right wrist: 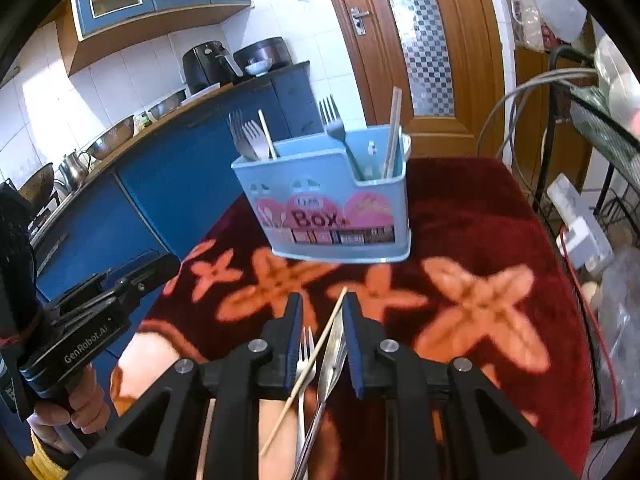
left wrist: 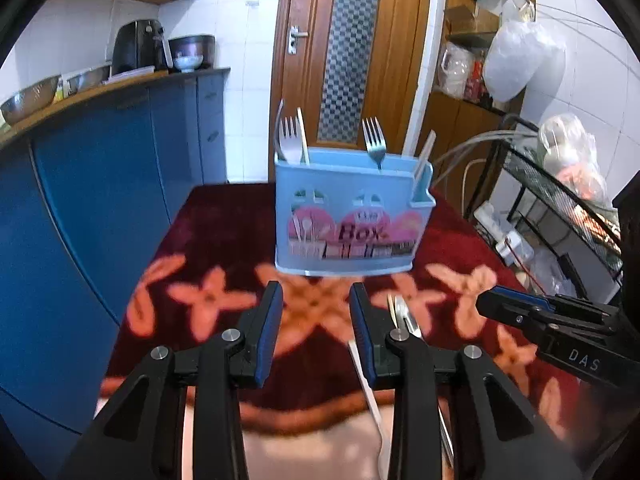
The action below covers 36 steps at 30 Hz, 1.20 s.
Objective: Organize utensils
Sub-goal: 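Withdraw both tools back over the remaining utensils on the blanket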
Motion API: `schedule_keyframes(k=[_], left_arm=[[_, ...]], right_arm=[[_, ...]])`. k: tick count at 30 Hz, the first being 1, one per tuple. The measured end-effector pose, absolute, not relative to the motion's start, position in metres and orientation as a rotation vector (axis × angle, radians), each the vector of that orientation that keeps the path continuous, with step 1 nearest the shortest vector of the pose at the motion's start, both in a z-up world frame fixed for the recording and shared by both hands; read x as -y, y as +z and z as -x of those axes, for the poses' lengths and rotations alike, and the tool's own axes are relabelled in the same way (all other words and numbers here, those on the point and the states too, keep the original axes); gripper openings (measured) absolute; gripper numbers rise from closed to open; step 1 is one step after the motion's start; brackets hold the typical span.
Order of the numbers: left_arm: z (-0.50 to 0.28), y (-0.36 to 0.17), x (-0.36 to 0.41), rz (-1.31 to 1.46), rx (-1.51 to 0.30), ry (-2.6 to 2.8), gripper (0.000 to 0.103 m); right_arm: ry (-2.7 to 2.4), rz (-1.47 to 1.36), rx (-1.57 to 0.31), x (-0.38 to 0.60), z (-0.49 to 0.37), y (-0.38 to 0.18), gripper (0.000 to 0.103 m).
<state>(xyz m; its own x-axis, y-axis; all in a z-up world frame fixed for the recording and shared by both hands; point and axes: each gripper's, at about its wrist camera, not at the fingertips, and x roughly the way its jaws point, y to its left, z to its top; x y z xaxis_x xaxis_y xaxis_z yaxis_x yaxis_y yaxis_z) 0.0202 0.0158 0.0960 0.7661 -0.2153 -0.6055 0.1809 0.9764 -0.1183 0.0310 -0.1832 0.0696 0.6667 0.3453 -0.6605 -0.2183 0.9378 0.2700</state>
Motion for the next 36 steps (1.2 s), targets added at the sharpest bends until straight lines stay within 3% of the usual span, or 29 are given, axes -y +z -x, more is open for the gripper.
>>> schedule_keyframes(k=[23,36], left_arm=[[-0.048,0.005,0.014,0.083,-0.99,-0.296,0.035],[-0.058,-0.004,0.023,0.096,-1.036,-0.265,0.035]], right_arm=[[0.337,-0.184,-0.985,0.184,-0.056,-0.006,0.024],[0.459,-0.168,-1.059,0.183,-0.084,-0.023,0.024]])
